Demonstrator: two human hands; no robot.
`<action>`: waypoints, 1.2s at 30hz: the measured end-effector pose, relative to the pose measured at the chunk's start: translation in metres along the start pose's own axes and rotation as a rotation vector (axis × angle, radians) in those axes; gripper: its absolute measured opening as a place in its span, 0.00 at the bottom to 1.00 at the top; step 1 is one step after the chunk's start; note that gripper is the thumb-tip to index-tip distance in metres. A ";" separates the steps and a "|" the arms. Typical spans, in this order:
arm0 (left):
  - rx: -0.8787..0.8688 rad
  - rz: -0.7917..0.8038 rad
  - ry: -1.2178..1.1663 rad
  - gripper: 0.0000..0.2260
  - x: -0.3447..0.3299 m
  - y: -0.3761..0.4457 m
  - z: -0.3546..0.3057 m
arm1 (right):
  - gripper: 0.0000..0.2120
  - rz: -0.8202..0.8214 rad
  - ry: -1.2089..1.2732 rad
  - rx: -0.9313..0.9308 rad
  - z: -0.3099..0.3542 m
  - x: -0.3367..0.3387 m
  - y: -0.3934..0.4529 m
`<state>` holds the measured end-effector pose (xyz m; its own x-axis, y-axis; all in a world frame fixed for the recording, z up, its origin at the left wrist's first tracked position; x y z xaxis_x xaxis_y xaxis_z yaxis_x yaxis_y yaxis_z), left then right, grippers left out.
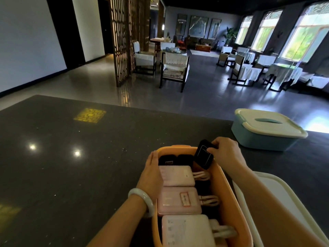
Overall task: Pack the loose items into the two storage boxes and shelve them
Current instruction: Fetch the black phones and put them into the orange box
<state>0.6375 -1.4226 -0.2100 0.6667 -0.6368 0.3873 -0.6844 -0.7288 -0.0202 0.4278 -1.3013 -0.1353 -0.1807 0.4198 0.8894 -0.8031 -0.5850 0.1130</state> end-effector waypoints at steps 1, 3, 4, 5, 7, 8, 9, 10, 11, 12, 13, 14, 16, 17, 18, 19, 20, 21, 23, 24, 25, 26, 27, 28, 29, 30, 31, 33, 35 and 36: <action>0.032 0.006 -0.076 0.23 0.000 -0.001 -0.001 | 0.05 0.011 -0.026 -0.001 -0.001 -0.005 0.001; 0.054 0.000 -0.148 0.22 -0.001 0.000 0.002 | 0.05 0.055 -0.056 -0.012 -0.004 -0.014 0.003; 0.030 -0.005 -0.124 0.22 -0.001 0.001 0.000 | 0.05 0.071 -0.067 -0.019 -0.006 -0.019 0.004; 0.015 -0.013 -0.107 0.22 -0.001 0.001 -0.001 | 0.06 0.082 -0.071 -0.024 -0.007 -0.023 0.006; 0.013 -0.002 -0.097 0.23 -0.001 0.002 0.000 | 0.07 0.089 -0.063 -0.029 -0.010 -0.029 0.008; 0.012 0.011 -0.112 0.23 -0.002 0.003 0.001 | 0.06 0.082 -0.065 -0.024 -0.010 -0.032 0.009; 0.012 0.018 -0.114 0.22 -0.001 0.002 0.002 | 0.07 0.063 -0.086 -0.012 -0.010 -0.034 0.010; 0.022 0.026 -0.122 0.22 -0.001 0.002 0.003 | 0.08 0.031 -0.132 0.006 -0.011 -0.037 0.010; 0.032 0.032 -0.117 0.21 -0.001 0.001 0.004 | 0.09 -0.003 -0.194 0.024 -0.012 -0.039 0.009; 0.033 0.030 -0.092 0.22 -0.001 0.001 0.005 | 0.10 -0.029 -0.252 0.037 -0.013 -0.041 0.009; 0.023 0.030 -0.032 0.23 0.000 0.000 0.005 | 0.12 -0.038 -0.291 0.040 -0.016 -0.043 0.008; 0.012 0.030 0.018 0.24 0.000 0.000 0.006 | 0.13 -0.033 -0.311 0.032 -0.018 -0.044 0.006; 0.005 0.023 0.037 0.26 -0.001 0.000 0.006 | 0.16 -0.012 -0.324 0.001 -0.023 -0.046 0.004; -0.002 0.019 0.038 0.26 -0.002 0.001 0.007 | 0.17 -0.001 -0.333 -0.009 -0.024 -0.047 0.004; -0.006 0.015 0.042 0.26 -0.002 0.001 0.007 | 0.18 0.007 -0.343 -0.015 -0.023 -0.048 0.004; -0.009 0.011 0.044 0.26 -0.002 0.002 0.008 | 0.18 0.010 -0.353 -0.016 -0.022 -0.048 0.004; -0.009 0.008 0.045 0.26 -0.002 0.002 0.008 | 0.18 0.011 -0.361 -0.016 -0.021 -0.049 0.003; -0.003 0.006 0.045 0.26 -0.002 0.002 0.008 | 0.18 0.015 -0.366 -0.013 -0.021 -0.049 0.003; 0.002 0.002 0.054 0.27 -0.001 0.003 0.009 | 0.18 0.034 -0.374 -0.004 -0.022 -0.050 0.002; -0.001 0.000 0.056 0.27 -0.001 0.003 0.009 | 0.18 0.045 -0.373 0.002 -0.024 -0.051 0.002; -0.006 0.000 0.054 0.27 -0.001 0.003 0.010 | 0.19 0.050 -0.366 0.008 -0.025 -0.052 0.002; -0.010 0.001 0.048 0.27 -0.001 0.003 0.010 | 0.19 0.047 -0.359 0.013 -0.025 -0.053 0.003; -0.014 0.004 0.041 0.27 -0.001 0.003 0.011 | 0.18 0.038 -0.354 0.017 -0.025 -0.053 0.003; -0.015 0.008 0.035 0.27 0.000 0.003 0.011 | 0.18 0.029 -0.354 0.021 -0.025 -0.053 0.003; -0.016 0.010 0.031 0.27 0.000 0.003 0.011 | 0.17 0.019 -0.359 0.027 -0.024 -0.054 0.003; -0.016 0.013 0.030 0.27 0.000 0.003 0.012 | 0.17 0.009 -0.365 0.035 -0.024 -0.054 0.003; -0.016 0.015 0.030 0.27 0.000 0.003 0.012 | 0.16 -0.002 -0.371 0.044 -0.023 -0.054 0.003; -0.010 0.015 0.020 0.27 0.000 0.003 0.012 | 0.16 -0.022 -0.377 0.055 -0.023 -0.055 0.002; -0.004 0.016 0.010 0.27 0.000 0.003 0.012 | 0.16 -0.028 -0.386 0.057 -0.024 -0.055 0.002; -0.002 0.017 0.009 0.27 0.000 0.004 0.012 | 0.17 -0.028 -0.392 0.056 -0.024 -0.056 0.003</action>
<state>0.6388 -1.4283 -0.2212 0.6519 -0.6470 0.3954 -0.6965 -0.7171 -0.0250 0.4218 -1.3093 -0.1953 0.0800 0.1463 0.9860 -0.7708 -0.6181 0.1542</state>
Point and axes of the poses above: each hand's wrist, its own y-axis towards the middle knuckle, its own x-axis out of the back of the hand, z = x × y, the point moved 3 cm from there along y, towards the middle knuckle, and after that the axes turned 7 degrees about -y, right-handed, at the moved point
